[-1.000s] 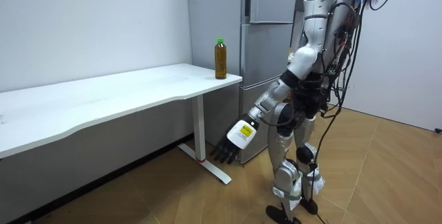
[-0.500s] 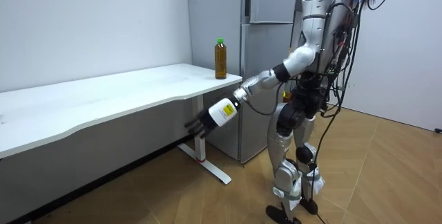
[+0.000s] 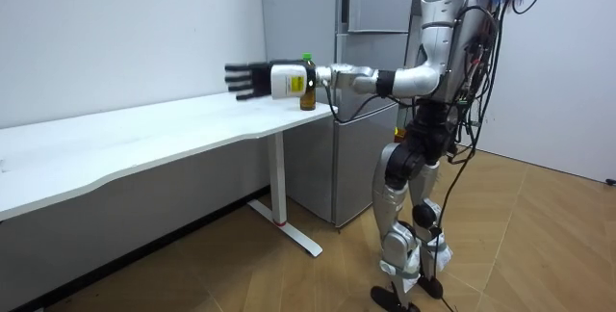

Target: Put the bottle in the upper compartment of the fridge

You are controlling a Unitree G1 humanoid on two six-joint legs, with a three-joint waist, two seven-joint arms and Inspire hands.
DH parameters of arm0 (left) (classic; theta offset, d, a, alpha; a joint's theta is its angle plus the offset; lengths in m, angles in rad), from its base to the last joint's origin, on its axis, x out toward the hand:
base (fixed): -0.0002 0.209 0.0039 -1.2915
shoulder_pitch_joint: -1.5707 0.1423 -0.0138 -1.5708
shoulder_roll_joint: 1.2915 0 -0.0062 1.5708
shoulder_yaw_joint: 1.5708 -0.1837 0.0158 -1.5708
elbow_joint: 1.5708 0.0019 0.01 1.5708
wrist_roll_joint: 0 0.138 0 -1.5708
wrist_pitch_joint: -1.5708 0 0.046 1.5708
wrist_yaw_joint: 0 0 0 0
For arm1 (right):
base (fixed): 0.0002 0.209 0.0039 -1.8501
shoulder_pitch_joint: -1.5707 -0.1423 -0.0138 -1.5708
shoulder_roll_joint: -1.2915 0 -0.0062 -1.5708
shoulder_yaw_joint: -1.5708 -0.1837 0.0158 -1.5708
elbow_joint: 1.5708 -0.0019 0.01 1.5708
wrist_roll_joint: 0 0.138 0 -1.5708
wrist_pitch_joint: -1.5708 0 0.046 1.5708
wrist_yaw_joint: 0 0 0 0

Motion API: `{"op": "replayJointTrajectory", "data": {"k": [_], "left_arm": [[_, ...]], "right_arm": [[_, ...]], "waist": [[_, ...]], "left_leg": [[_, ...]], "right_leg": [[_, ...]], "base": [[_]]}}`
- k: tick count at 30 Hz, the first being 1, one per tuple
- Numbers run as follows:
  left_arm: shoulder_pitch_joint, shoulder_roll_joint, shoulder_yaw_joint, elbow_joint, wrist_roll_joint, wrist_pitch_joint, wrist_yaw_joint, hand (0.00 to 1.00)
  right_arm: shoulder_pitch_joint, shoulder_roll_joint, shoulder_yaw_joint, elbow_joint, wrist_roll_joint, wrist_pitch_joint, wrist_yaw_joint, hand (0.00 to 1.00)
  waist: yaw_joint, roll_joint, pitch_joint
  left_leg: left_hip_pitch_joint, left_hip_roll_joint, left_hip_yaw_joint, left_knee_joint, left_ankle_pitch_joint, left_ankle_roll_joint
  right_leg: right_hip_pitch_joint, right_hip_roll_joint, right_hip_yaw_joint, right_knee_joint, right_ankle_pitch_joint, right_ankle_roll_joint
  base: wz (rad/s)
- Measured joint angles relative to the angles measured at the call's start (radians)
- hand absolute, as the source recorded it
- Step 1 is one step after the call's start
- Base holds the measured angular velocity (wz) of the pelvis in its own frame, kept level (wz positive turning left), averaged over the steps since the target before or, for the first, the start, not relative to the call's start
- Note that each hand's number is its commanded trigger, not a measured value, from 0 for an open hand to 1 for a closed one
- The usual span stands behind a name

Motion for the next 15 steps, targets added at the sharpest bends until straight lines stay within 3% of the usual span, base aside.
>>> {"op": "replayJointTrajectory", "data": {"k": [7, 10, 15], "left_arm": [[-0.087, 0.01, -0.021, -0.094, 0.008, -0.001, -0.041, 0.0], [-0.092, 0.019, -0.037, -0.119, 0.012, 0.001, -0.072, 0.0], [-0.186, 0.018, -0.11, -0.13, 0.024, 0.018, -0.168, 0.0]], "right_arm": [[-0.015, 0.007, 0.002, 0.0, -0.033, 0.004, 0.001, 0.0], [-0.023, 0.007, 0.002, 0.0, -0.04, 0.007, 0.003, 0.0], [-0.041, 0.008, 0.004, 0.015, -0.031, 0.009, 0.014, 0.0]], "waist": [[-0.023, 0.001, 0.0032], [-0.042, 0.003, 0.0038], [-0.058, 0.002, 0.0125]], "left_leg": [[-0.005, -0.001, -0.002, 0.002, 0.0, 0.0], [-0.005, -0.003, -0.004, 0.007, 0.0, 0.0], [-0.005, -0.002, -0.006, 0.011, 0.0, 0.0]], "right_leg": [[-0.002, -0.003, -0.013, -0.001, 0.0, 0.001], [0.007, -0.002, -0.009, -0.002, 0.0, 0.001], [0.011, -0.003, -0.011, -0.002, -0.001, 0.001]], "base": [[0.0], [0.02], [0.02]]}}
